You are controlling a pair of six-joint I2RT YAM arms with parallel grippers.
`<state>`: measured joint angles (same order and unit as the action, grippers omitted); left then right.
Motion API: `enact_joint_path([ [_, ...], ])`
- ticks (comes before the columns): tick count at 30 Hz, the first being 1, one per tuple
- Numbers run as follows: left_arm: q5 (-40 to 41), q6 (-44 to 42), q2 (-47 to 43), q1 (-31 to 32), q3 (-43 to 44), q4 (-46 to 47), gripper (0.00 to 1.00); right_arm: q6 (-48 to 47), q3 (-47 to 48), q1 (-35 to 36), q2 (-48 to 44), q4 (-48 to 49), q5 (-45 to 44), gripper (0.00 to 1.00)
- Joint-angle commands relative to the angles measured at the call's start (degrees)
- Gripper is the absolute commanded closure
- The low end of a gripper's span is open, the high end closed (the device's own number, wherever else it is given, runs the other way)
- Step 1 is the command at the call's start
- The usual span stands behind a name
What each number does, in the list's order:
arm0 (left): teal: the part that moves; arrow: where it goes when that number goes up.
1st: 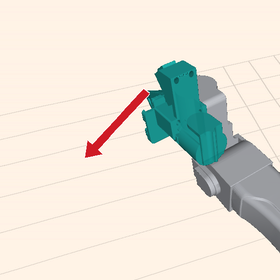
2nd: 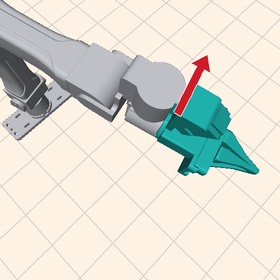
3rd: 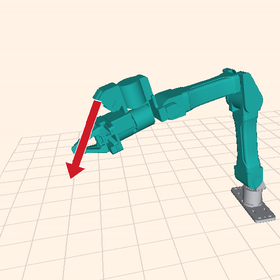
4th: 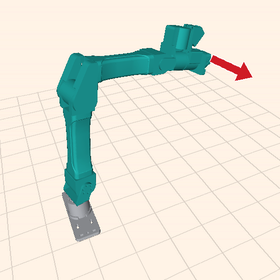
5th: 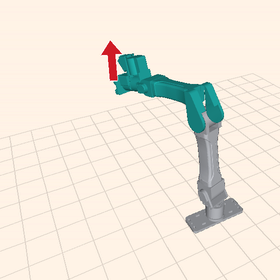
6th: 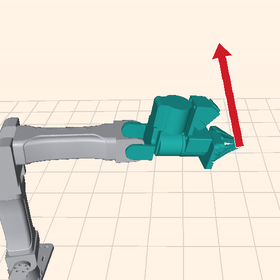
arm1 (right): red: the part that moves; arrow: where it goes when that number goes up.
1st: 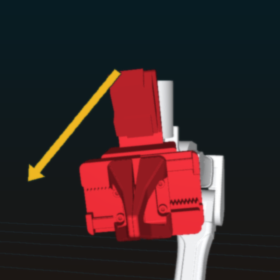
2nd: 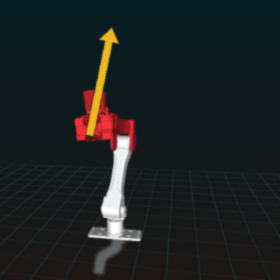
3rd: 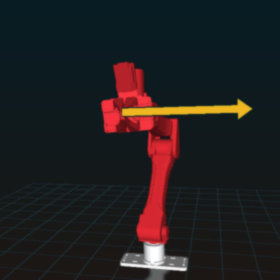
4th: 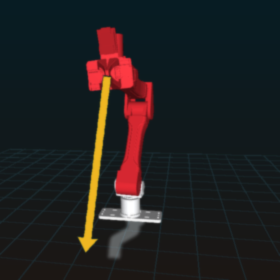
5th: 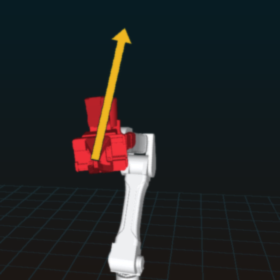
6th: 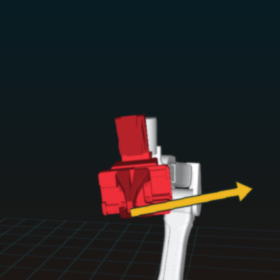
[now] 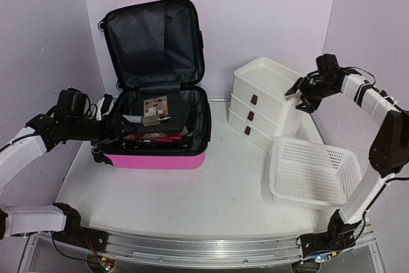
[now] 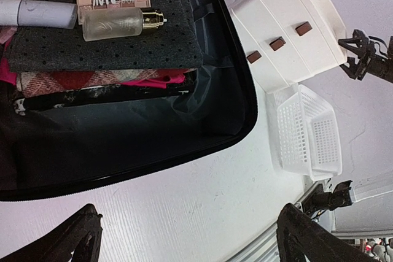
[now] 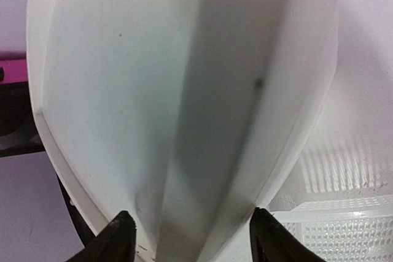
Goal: Open, take out, and arrange the luggage
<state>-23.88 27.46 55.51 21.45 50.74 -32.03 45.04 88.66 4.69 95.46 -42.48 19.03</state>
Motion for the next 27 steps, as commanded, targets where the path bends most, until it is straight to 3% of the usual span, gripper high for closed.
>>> enact_joint_path([
  [1, -0.13, -0.77, -1.31, 0.09, 1.03, 0.10, 0.00, -5.96, 2.94, 0.73, -3.15, 0.62, 3.98, 0.27],
  [8, -1.30, -1.72, -2.50, 0.09, 1.73, 0.50, 0.00, -17.59, 4.32, 0.70, -7.88, -6.03, 3.07, 0.02],
  [12, -2.69, -2.32, -3.46, 0.21, 1.50, 4.94, 0.00, -23.81, 2.64, 0.68, -9.11, -9.36, 0.97, 0.02],
  [18, -3.16, -0.27, -3.38, 3.31, -0.96, 20.61, 0.04, -24.31, 5.87, 0.72, -4.71, -12.28, -1.96, 0.02],
  [27, 10.53, -6.93, 15.51, 19.60, 11.90, 24.05, 0.13, -19.59, 12.70, 0.87, 2.75, -12.63, -1.06, 0.07],
])
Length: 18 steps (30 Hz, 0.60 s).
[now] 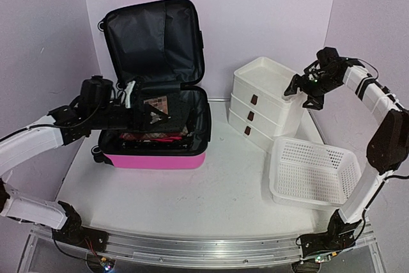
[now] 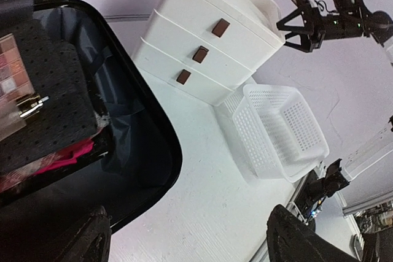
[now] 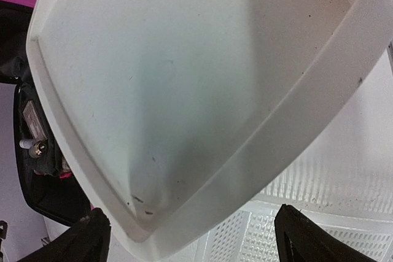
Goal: Open, take out, and arrange the luggage
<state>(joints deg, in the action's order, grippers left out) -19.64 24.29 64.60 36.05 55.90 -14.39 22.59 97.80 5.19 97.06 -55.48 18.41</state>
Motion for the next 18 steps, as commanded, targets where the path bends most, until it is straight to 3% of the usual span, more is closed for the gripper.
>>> enact_joint_path([
  [1, 7.60, -4.96, 8.82, 6.63, 8.15, 7.53, 0.13, 4.03, 3.62, 0.66, 1.57, 0.71, -0.48, 0.10],
  [5, 10.59, -10.70, 20.08, 10.89, 17.15, 9.35, 0.15, 8.51, 2.09, 2.30, 2.19, 2.65, -0.82, 0.23],
  [18, -1.78, -18.55, 54.62, 11.32, 49.58, 14.97, 0.25, 17.60, -6.15, 4.39, -2.46, 7.58, -3.63, 0.48],
])
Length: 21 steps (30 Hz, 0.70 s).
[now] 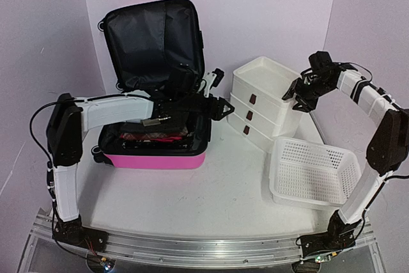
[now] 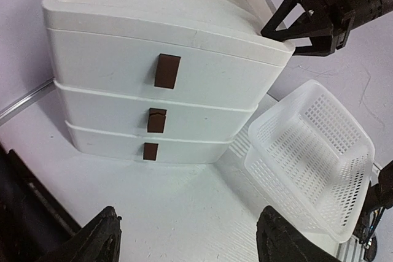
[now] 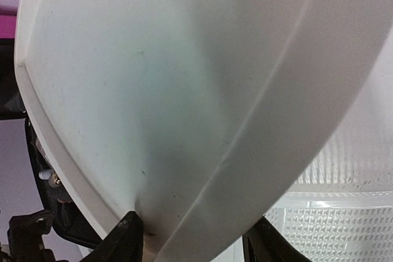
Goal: Open, take out, and arrange the luggage
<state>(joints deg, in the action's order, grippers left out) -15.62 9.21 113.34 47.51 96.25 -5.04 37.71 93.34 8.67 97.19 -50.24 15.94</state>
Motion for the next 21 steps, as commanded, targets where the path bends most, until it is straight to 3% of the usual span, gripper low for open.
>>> enact_joint_path([
  [1, -7.29, -3.70, 8.16, -0.13, 11.85, 7.12, 0.24, 2.75, -2.02, 0.91, -2.90, 2.44, -1.02, 0.50],
  [8, -8.02, -10.83, 21.48, -0.42, 25.62, 12.01, 0.25, 3.98, -1.77, 1.43, -3.69, 2.75, 2.49, 0.73],
  [11, -6.77, -10.63, 26.63, -0.98, 31.78, 12.19, 0.34, 4.24, -2.05, 1.68, -4.24, 2.78, 2.83, 0.83],
  [15, -8.36, -7.89, 30.42, -0.79, 35.86, 12.28, 0.37, 5.84, -2.94, 2.69, -5.65, 3.34, 2.29, 0.85],
  [21, -5.34, -3.59, 29.31, -0.05, 31.66, 14.22, 0.29, 7.02, -2.82, 5.25, -5.39, 4.32, 3.05, 0.85],
])
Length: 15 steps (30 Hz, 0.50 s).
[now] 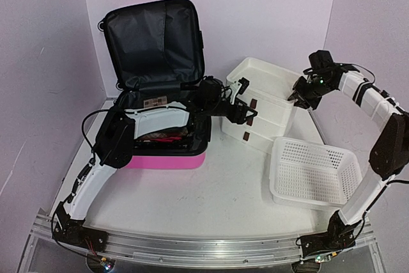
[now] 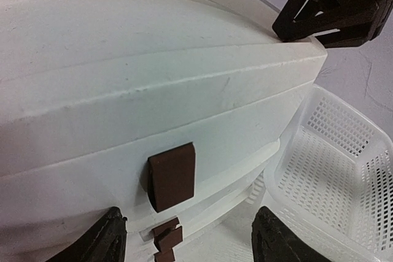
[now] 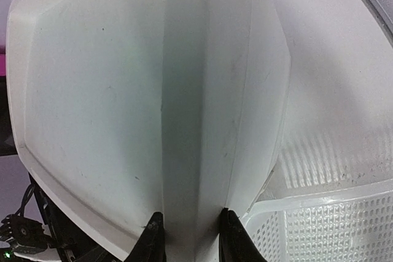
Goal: Open, take out, and arrange the luggage
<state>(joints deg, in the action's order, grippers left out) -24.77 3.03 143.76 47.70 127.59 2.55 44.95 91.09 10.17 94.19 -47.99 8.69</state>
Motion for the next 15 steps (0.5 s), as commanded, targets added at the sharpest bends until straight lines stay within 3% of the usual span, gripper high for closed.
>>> enact_joint_path([
  [1, 4.50, 2.88, -1.13, -0.24, 0.29, 6.80, 0.29, 0.13, -0.68, 4.22, -2.57, 2.27, 10.14, 0.85],
  [4, 5.62, 4.67, -0.38, -0.24, 1.75, 7.53, 0.33, 1.50, -1.70, 6.03, -3.44, 3.89, 9.03, 0.83],
  [7, 6.43, 7.95, 0.31, -0.16, 2.83, 7.65, 0.32, -0.56, -0.94, 6.41, -3.99, 3.80, 8.52, 0.57],
  [9, 4.77, 9.85, -1.55, -0.11, -0.31, 7.65, 0.24, -5.64, -0.08, 6.35, -5.08, 1.03, 5.41, 0.39],
  [13, 4.13, 11.67, -11.70, 0.45, -16.25, 7.66, 0.16, -17.36, 1.57, 5.90, -8.12, -5.86, 1.85, 0.08],
  [15, 3.84, 12.18, -16.86, 0.46, -23.32, 7.68, 0.15, -22.19, 1.43, 5.85, -9.86, -10.14, -0.28, 0.02],
])
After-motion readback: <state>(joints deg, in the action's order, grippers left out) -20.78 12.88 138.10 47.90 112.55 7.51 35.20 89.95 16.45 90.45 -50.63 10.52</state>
